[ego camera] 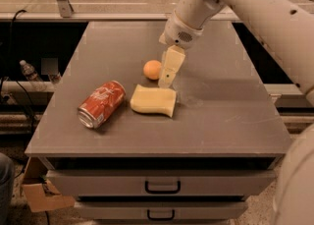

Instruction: Move orange near sponge

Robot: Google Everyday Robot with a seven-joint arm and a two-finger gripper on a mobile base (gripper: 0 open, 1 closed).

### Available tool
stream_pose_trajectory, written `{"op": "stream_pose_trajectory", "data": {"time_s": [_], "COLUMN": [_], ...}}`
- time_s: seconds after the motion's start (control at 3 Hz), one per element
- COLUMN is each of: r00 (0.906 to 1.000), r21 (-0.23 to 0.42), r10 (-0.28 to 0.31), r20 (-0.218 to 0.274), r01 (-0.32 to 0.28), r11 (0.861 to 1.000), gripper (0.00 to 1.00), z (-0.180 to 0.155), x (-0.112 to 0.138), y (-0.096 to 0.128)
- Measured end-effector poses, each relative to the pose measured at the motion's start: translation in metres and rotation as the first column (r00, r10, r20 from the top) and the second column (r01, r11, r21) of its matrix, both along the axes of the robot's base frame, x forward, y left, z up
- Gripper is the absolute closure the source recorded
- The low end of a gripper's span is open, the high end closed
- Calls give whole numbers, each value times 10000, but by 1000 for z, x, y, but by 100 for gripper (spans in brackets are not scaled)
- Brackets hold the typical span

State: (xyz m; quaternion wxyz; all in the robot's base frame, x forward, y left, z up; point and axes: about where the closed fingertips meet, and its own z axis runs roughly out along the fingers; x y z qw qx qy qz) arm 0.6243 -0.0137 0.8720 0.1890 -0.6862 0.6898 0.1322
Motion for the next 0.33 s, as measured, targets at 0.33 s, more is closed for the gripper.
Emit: {"op": "stream_pose_trajectory", "data": {"time_s": [0.33], "r00": [9962], "r21": [-137], "r10": [-700], "r20": [527], "r01": [708], "r11": [9974], "gripper": [0], "z": [20], "x": [-26], "y": [-21]}}
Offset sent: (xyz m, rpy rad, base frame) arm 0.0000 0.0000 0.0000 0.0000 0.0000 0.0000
